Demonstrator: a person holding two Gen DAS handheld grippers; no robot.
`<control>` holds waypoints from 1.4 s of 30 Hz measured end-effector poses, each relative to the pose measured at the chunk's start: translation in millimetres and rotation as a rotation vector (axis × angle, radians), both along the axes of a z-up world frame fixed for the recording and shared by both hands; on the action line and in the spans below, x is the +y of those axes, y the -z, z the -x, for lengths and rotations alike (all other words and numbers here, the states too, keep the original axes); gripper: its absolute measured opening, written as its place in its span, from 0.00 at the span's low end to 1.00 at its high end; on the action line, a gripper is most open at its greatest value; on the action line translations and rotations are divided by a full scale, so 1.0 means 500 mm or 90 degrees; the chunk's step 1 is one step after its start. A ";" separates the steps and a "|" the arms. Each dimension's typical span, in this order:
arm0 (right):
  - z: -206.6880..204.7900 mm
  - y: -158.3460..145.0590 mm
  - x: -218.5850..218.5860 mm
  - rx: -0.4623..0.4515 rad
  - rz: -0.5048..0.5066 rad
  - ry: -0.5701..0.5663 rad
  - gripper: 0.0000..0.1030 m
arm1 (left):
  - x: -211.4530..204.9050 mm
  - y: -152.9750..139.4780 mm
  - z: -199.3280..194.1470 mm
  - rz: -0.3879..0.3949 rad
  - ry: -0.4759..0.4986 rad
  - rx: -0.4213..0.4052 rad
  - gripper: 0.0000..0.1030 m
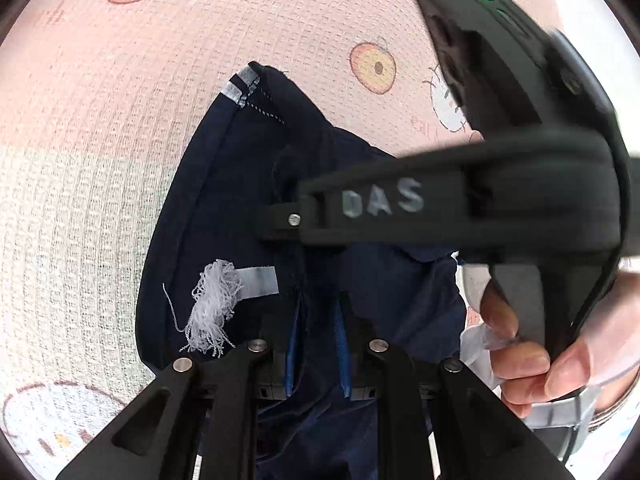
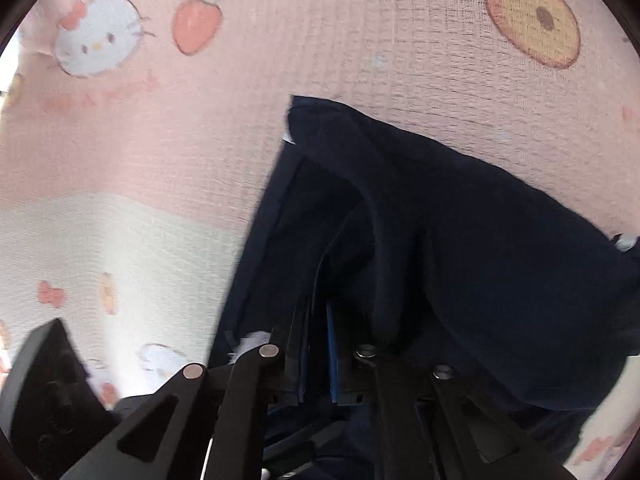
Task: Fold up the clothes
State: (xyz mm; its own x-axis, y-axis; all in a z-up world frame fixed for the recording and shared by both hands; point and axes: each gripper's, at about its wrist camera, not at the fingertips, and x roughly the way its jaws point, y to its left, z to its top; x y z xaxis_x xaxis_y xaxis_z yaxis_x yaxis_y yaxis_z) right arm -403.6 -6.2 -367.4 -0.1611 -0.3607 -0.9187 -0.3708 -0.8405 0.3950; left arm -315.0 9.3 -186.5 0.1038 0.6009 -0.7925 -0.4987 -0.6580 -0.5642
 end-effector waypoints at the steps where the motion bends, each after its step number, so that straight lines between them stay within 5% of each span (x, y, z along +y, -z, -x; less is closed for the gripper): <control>1: 0.004 -0.003 -0.003 0.011 0.011 0.004 0.06 | -0.001 0.000 -0.002 -0.001 -0.001 -0.002 0.14; 12: 0.079 -0.018 -0.075 0.058 0.102 0.006 0.06 | -0.044 -0.021 -0.004 0.013 -0.015 0.025 0.14; 19: 0.082 -0.015 -0.092 0.044 0.037 -0.042 0.06 | -0.080 0.010 -0.004 0.072 -0.031 0.026 0.14; 25: -0.022 -0.102 -0.002 0.045 -0.006 -0.048 0.07 | -0.094 0.026 -0.019 0.115 -0.016 0.048 0.14; 29: -0.091 -0.161 0.058 0.045 -0.034 -0.051 0.37 | -0.101 0.020 -0.026 0.099 -0.022 0.029 0.14; 33: -0.160 -0.219 0.118 0.046 -0.063 -0.055 0.38 | -0.106 0.001 -0.040 0.087 -0.031 0.033 0.16; 36: -0.156 -0.239 0.139 0.062 -0.109 -0.076 0.42 | -0.100 -0.012 -0.056 0.091 -0.033 0.050 0.32; 38: -0.147 -0.240 0.127 0.069 -0.148 -0.098 0.46 | -0.094 -0.017 -0.048 0.097 -0.044 0.047 0.55; 42: -0.144 -0.250 0.137 0.080 -0.167 -0.120 0.46 | -0.082 -0.029 -0.021 0.098 -0.071 0.040 0.55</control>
